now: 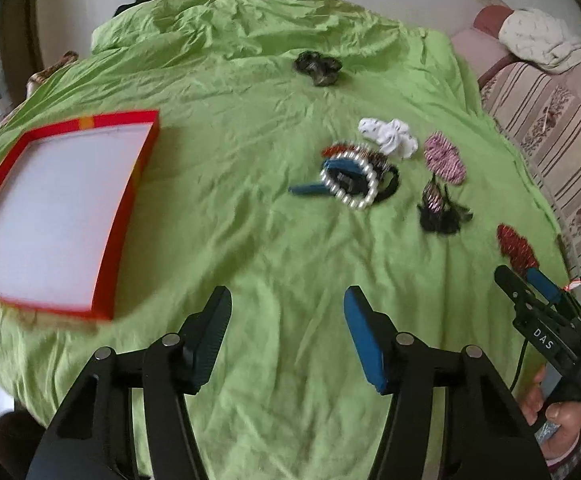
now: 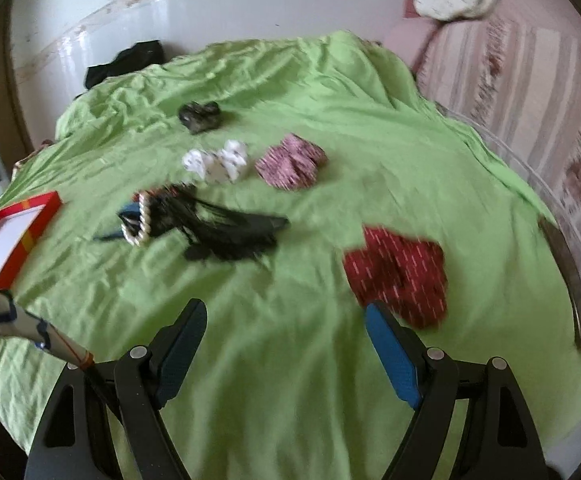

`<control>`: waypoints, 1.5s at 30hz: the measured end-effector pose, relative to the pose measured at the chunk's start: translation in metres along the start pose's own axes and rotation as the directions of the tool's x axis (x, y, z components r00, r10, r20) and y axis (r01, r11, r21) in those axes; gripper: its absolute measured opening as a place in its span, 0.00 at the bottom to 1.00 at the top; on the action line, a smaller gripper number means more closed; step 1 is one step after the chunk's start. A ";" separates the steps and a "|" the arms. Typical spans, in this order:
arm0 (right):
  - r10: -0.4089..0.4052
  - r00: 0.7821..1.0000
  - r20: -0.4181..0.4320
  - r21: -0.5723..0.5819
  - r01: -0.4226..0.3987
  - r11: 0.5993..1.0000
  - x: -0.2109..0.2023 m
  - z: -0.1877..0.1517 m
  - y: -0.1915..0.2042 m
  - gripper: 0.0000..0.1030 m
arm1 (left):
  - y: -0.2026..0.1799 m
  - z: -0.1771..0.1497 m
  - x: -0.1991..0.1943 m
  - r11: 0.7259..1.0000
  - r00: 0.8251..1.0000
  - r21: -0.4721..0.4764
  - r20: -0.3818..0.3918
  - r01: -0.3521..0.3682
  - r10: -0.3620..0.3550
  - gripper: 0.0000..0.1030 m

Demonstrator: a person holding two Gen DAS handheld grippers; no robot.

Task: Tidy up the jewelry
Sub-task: 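Grasp the pearl bracelet with the left tool while the right tool grasps the black claw clip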

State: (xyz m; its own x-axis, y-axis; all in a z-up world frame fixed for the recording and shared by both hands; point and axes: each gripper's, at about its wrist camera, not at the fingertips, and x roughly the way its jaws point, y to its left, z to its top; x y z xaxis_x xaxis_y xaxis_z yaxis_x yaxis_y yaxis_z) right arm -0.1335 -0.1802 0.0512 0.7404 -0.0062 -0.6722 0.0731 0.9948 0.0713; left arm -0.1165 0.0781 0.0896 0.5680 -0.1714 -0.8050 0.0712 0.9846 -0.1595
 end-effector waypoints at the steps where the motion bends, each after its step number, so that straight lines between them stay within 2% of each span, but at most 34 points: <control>1: 0.018 1.000 -0.003 -0.001 -0.018 1.000 0.003 0.009 0.000 0.83 | -0.002 0.006 0.002 1.000 1.000 0.006 0.000 0.014 -0.014 0.56; 4: 0.048 0.999 -0.009 0.023 -0.048 0.999 0.020 0.036 -0.004 0.83 | -0.018 0.026 0.013 0.997 0.998 0.044 -0.007 0.059 -0.059 0.56; 9: 0.078 0.997 0.012 0.075 -0.079 0.994 0.043 0.055 -0.016 0.83 | -0.051 0.049 0.044 0.987 0.995 0.124 -0.023 0.099 -0.097 0.56; 12: 0.107 0.994 0.017 0.119 -0.108 0.987 0.053 0.048 -0.029 0.83 | -0.063 0.060 0.068 0.981 0.992 0.149 -0.054 0.123 -0.116 0.46; 14: 0.118 0.993 -0.028 0.151 -0.112 0.982 0.063 0.043 -0.036 0.83 | -0.068 0.066 0.086 0.978 0.988 0.148 -0.084 0.144 -0.132 0.36; 17: 0.150 0.988 -0.037 0.187 -0.141 0.972 0.067 0.044 -0.045 0.83 | -0.073 0.072 0.108 0.975 0.982 0.139 -0.107 0.171 -0.157 0.30; 21: 0.163 0.986 -0.018 0.197 -0.157 0.968 0.065 0.047 -0.050 0.83 | -0.074 0.076 0.123 0.973 0.976 0.113 -0.110 0.202 -0.190 0.30; 27: 0.188 0.981 -0.041 0.217 -0.175 0.960 0.072 0.045 -0.053 0.83 | -0.077 0.082 0.145 0.975 0.974 0.093 -0.125 0.202 -0.190 0.27; 30: 0.191 0.981 -0.045 0.202 -0.178 0.963 0.073 0.045 -0.050 0.83 | -0.073 0.086 0.151 0.978 0.973 0.060 -0.128 0.200 -0.191 0.13; 33: 0.192 0.980 -0.049 0.180 -0.181 0.967 0.073 0.043 -0.045 0.83 | -0.066 0.088 0.151 0.980 0.974 0.022 -0.119 0.195 -0.192 0.09; 36: 0.194 0.980 -0.048 0.155 -0.184 0.970 0.073 0.043 -0.039 0.83 | -0.062 0.088 0.139 0.985 0.981 0.025 -0.093 0.173 -0.170 0.09; 42: 0.210 0.977 -0.044 0.133 -0.203 0.970 0.072 0.043 -0.034 0.83 | -0.045 0.086 0.092 0.986 0.986 0.018 -0.019 0.167 -0.167 0.09; 45: 0.245 0.969 -0.039 0.138 -0.238 0.961 0.071 0.042 -0.033 0.83 | -0.032 0.081 0.070 0.985 0.985 -0.001 0.004 0.170 -0.170 0.09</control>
State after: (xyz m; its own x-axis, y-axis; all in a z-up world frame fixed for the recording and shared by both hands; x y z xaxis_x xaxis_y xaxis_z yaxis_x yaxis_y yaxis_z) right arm -0.0553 -0.2182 0.0322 0.7089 0.2417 -0.6626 -0.0132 0.9438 0.3302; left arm -0.0129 0.0377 0.0847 0.5512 -0.3366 -0.7635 0.1661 0.9410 -0.2949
